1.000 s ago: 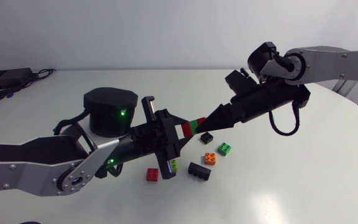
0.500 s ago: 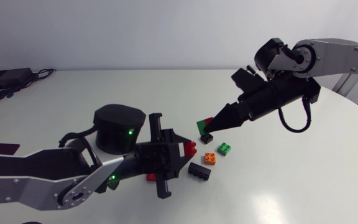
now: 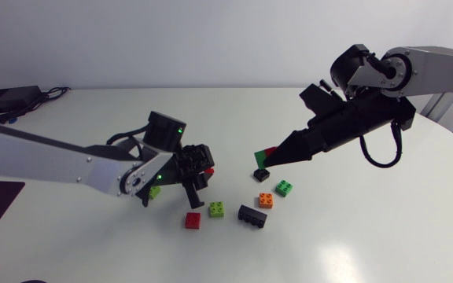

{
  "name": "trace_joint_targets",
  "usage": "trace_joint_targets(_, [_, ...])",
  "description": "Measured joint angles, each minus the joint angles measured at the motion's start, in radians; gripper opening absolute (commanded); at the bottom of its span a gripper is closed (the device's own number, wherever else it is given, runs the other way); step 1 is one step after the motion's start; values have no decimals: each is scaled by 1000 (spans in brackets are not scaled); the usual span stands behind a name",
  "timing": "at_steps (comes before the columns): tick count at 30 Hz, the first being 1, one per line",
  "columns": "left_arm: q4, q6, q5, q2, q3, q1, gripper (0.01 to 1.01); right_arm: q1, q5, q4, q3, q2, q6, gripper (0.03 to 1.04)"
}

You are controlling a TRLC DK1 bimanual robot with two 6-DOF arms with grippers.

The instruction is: Disassemble duplo

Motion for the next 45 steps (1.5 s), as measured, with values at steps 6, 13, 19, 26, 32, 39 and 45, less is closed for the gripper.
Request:
trace_joint_targets(6, [-252, -124, 94, 97, 175, 77, 338, 2, 13, 9, -32, -2, -3, 275])
trace_joint_targets(13, [-325, -151, 104, 156, 220, 79, 448, 6, 14, 10, -42, -9, -3, 277])
trace_joint_targets(19, [-359, -151, 97, 209, 232, 79, 795, 7, 15, 10, -42, -15, -3, 277])
trace_joint_targets(26, [-336, -150, 100, 159, 223, 68, 962, 8, 14, 10, -42, -15, -3, 279])
trace_joint_targets(32, [-90, -150, 132, -148, 78, -55, 962, 5, -19, 44, -42, -3, -2, 280])
trace_joint_targets(39, [-51, -149, 161, -235, 20, -126, 961, -2, -44, 88, -41, 45, 31, 280])
trace_joint_targets(45, [-29, -145, 169, -234, -31, -152, 961, 2, -65, 110, -37, 49, 57, 282])
